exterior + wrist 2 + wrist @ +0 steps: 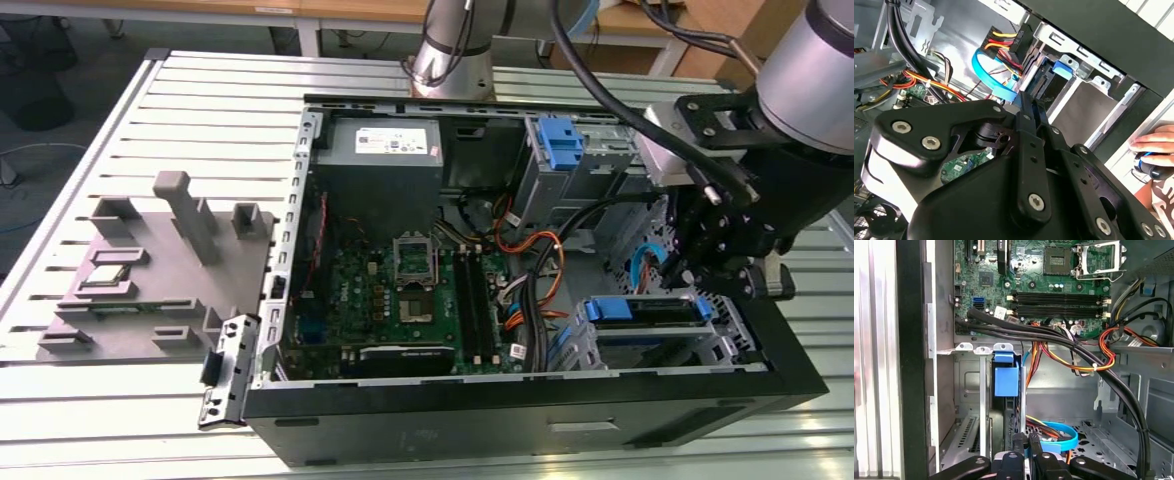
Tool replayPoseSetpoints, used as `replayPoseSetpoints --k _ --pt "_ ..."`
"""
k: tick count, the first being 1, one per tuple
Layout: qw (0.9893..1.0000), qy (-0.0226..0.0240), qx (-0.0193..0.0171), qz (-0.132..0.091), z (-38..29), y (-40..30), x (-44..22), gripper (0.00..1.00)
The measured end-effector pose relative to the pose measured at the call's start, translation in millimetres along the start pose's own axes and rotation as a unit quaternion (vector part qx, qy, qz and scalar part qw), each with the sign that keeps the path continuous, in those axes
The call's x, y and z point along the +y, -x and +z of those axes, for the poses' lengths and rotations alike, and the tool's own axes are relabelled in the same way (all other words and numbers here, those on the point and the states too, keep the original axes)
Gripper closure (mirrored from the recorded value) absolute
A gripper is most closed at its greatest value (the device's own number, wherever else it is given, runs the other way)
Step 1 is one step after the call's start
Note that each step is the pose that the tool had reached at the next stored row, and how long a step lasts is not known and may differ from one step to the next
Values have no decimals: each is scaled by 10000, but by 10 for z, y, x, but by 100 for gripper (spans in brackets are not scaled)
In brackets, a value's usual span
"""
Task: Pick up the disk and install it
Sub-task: 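Insert the first disk wire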
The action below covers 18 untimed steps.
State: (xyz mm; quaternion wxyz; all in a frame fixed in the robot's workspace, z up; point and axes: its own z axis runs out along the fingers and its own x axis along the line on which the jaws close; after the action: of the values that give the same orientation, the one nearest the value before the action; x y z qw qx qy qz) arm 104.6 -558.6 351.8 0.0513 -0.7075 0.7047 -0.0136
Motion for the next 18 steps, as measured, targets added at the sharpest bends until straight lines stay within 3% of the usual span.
replayPoseSetpoints --k 5,18 --pt "10000 0 0 -3 41 -34 39 84" --pt "10000 -19 -1 -16 88 -77 70 84"
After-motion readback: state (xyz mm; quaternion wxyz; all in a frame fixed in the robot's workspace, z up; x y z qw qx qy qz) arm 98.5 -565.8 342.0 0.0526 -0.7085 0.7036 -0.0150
